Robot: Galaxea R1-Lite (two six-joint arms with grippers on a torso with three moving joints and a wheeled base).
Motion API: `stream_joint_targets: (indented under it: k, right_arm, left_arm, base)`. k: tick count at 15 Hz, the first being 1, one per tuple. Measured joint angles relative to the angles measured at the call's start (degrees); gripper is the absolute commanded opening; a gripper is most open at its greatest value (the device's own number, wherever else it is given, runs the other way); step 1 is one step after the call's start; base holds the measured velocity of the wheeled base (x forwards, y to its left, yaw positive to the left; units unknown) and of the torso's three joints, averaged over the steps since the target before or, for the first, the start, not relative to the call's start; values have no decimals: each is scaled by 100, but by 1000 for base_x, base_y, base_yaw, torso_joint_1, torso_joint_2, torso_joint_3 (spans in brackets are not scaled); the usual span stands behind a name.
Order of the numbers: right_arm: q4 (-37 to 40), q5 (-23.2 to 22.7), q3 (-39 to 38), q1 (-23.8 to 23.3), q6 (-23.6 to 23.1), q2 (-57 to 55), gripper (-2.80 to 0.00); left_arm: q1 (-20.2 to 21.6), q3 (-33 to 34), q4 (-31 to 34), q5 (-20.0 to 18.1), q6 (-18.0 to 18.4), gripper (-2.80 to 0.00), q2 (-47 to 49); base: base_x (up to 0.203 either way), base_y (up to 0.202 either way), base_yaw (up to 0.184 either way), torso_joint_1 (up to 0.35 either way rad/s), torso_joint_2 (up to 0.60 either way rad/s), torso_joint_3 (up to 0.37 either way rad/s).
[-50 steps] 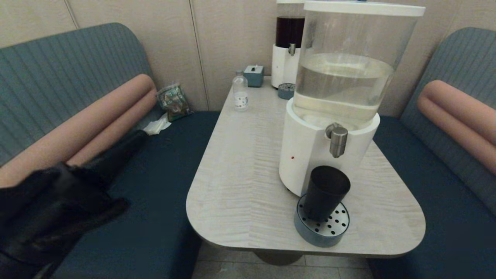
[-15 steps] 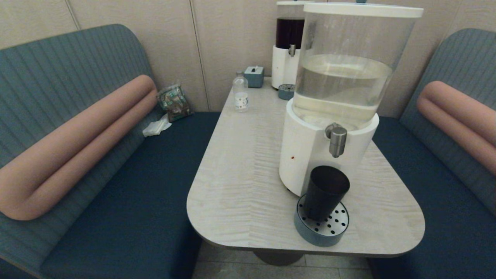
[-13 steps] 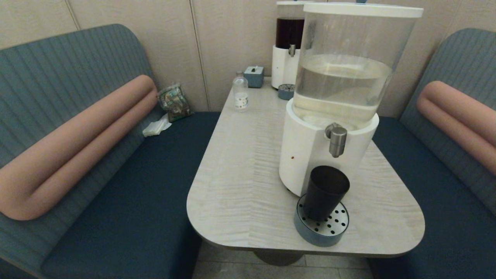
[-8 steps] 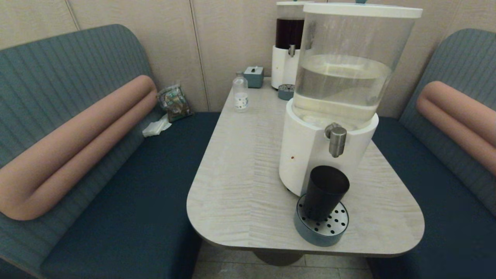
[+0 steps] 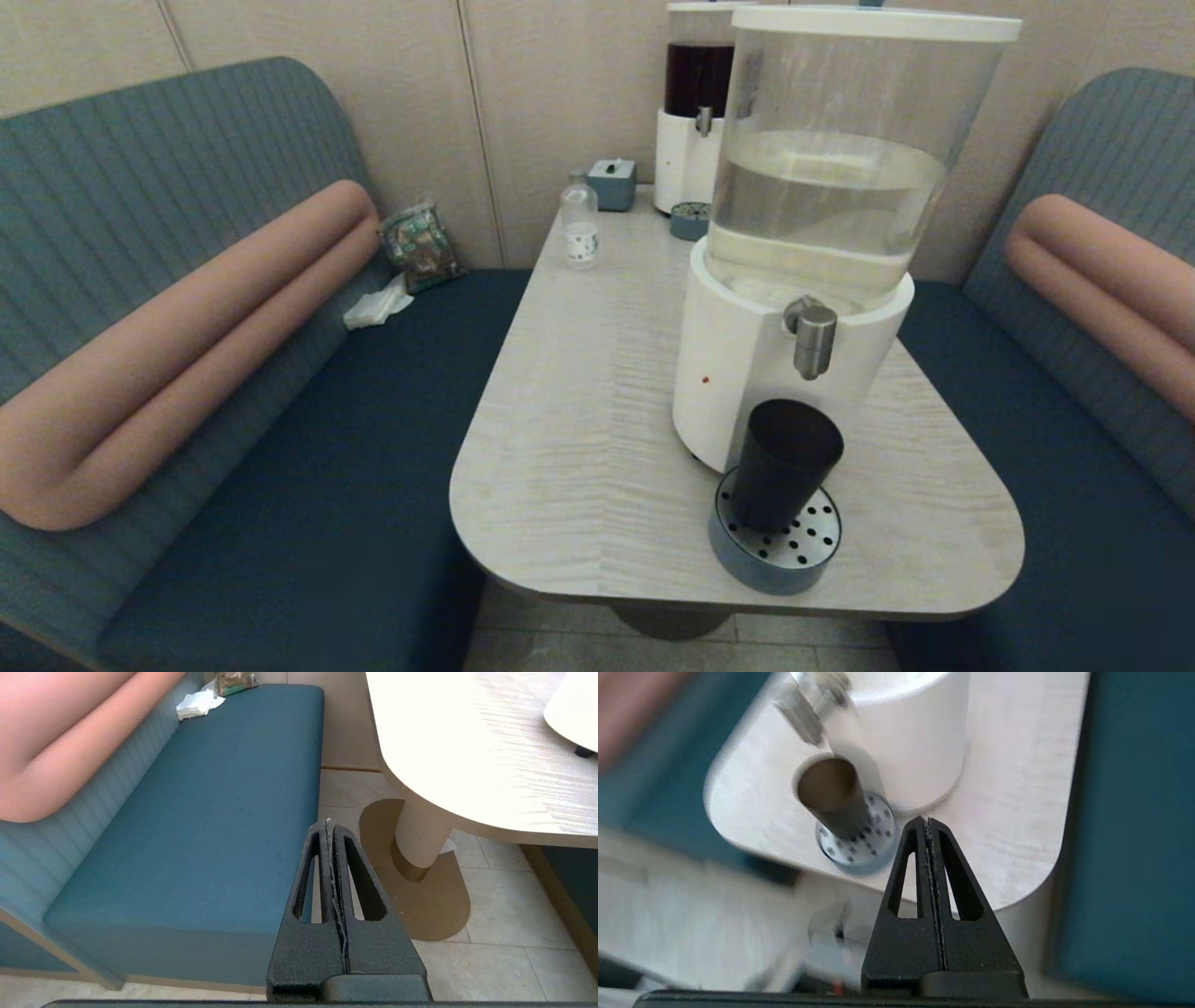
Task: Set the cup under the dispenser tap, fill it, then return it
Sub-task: Turn on the faucet
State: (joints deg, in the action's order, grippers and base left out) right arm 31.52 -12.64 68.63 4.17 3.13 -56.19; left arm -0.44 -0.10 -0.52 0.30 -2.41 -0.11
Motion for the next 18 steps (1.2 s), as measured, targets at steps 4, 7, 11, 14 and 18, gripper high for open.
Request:
stream_joint_targets:
  k: [4,7,11,14,18]
  right_arm:
    - [1030,419,1946,945,-198,-1389,-280]
    - [1603,759,3011,1523,-166,-2330,-280]
    - [1700,1774,3559,2151,72,-3284,-280]
    - [1687,2251,3800,2356,357,-3668,-280]
    - [1666,2086,4008,2414,1226,-3924,-280]
  left_arm:
    - [0,0,1,0,-1,-280,0]
    - [0,0,2,1,-1,-280,1]
    - [0,0,1,0,-2,-280,1]
    - [0,0,1,1,-1,-280,1]
    - [0,0,0,0,-1,-280,1]
  base:
    - [0,0,0,0,0,0]
    - [0,0,0,0,0,0]
    - [0,0,0,0,0,0]
    - [0,0,0,0,0,0]
    - [0,0,0,0,0,0]
